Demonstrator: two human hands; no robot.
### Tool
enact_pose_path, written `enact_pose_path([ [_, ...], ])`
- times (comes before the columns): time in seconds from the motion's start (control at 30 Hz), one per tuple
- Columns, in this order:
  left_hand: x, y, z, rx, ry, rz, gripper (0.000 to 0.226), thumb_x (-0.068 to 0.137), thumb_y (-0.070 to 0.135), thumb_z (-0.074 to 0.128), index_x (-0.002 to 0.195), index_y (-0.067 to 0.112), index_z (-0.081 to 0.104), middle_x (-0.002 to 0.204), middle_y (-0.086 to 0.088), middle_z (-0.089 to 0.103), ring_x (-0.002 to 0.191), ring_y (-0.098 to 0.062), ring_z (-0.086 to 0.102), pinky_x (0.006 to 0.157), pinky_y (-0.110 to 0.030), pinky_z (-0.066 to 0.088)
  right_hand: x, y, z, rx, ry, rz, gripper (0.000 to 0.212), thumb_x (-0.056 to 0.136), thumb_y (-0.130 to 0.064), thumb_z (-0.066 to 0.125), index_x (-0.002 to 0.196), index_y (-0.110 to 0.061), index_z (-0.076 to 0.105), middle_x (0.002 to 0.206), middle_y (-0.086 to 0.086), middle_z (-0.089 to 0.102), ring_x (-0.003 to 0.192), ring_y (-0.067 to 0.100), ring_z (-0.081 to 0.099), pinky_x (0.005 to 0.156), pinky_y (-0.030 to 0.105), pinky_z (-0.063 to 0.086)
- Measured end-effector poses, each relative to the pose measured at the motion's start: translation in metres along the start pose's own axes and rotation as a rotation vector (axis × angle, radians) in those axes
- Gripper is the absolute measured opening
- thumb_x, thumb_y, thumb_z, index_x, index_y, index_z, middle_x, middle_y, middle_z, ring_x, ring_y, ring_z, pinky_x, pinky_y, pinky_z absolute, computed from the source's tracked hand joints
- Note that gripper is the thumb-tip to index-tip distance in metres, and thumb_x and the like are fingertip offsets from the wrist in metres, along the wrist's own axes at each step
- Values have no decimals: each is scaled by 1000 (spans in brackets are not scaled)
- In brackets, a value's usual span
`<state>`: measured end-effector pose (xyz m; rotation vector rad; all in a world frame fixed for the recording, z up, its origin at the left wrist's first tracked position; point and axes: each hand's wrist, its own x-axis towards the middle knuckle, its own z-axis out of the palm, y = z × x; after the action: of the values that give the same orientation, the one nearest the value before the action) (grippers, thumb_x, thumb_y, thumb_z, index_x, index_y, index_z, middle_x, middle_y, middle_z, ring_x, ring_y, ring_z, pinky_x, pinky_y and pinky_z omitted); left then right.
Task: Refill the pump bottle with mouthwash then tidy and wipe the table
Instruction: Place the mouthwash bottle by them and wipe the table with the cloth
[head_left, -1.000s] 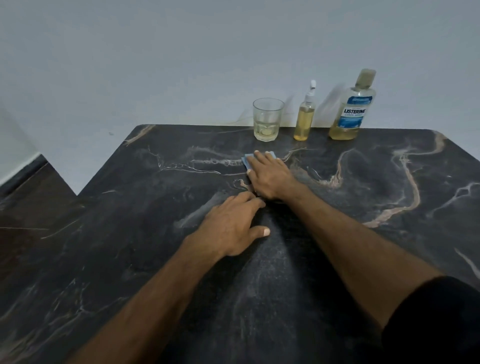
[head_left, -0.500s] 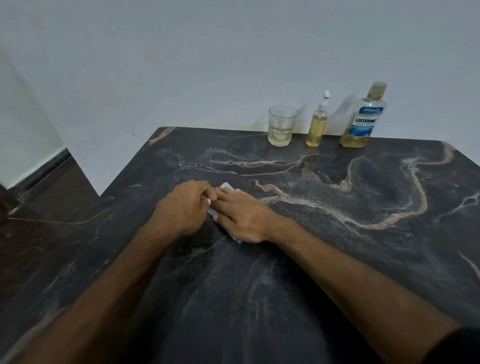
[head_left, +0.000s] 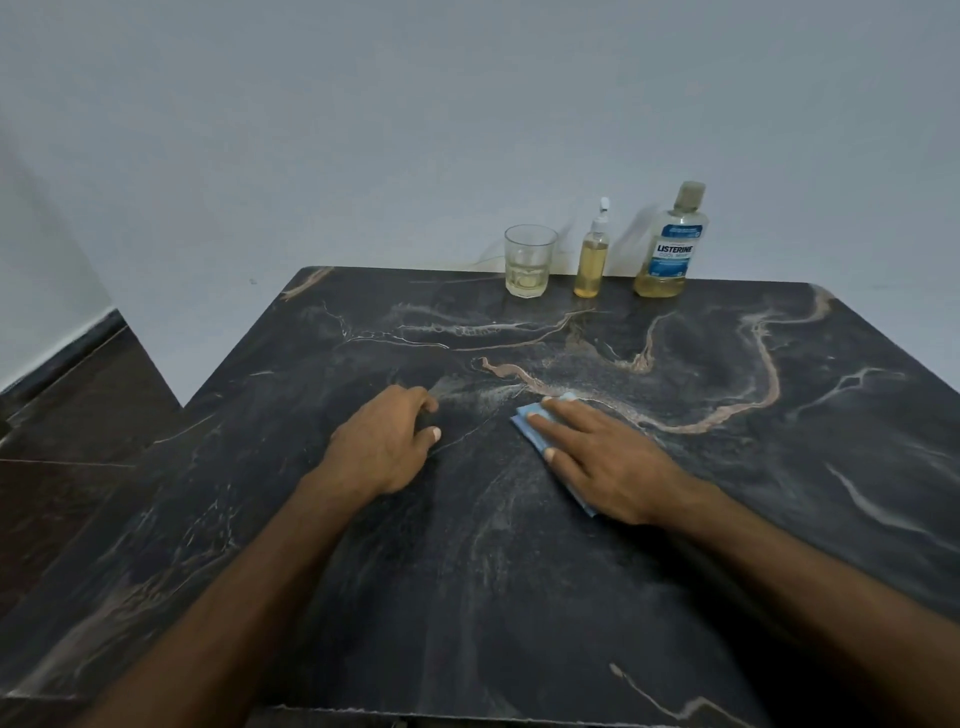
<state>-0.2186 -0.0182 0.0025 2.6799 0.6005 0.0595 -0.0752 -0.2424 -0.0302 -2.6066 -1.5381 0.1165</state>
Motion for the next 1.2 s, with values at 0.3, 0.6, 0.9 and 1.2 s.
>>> enact_pose_path([
  [0.3,18,10,-2,48,-70,-9,44,87,35,71,125,21,55,124,-5,52,114,-24,54,97,-46,49,36,47,6,44,129,340,53,103,-44,26,152,-25,26,159,8,24,148,26,17,120,46,16],
  [0.6,46,6,-1,40,-206,-28,49,83,32,75,126,29,51,125,0,41,119,-22,45,102,-46,46,105,54,2,77,158,406,51,103,-39,28,151,-22,29,159,10,24,148,33,15,118,47,13],
  [0.9,62,5,-1,52,-280,4,53,81,29,76,126,34,48,111,6,30,108,-16,38,102,-44,45,148,11,11,46,174,250,50,101,-41,28,147,-21,33,152,11,33,142,30,25,114,46,22],
  [1.2,61,-13,-7,66,-188,57,58,82,50,71,131,32,46,129,1,43,119,-20,44,102,-45,44,120,9,9,113,56,223,73,95,-69,19,155,-27,18,164,4,7,151,23,1,119,47,3],
])
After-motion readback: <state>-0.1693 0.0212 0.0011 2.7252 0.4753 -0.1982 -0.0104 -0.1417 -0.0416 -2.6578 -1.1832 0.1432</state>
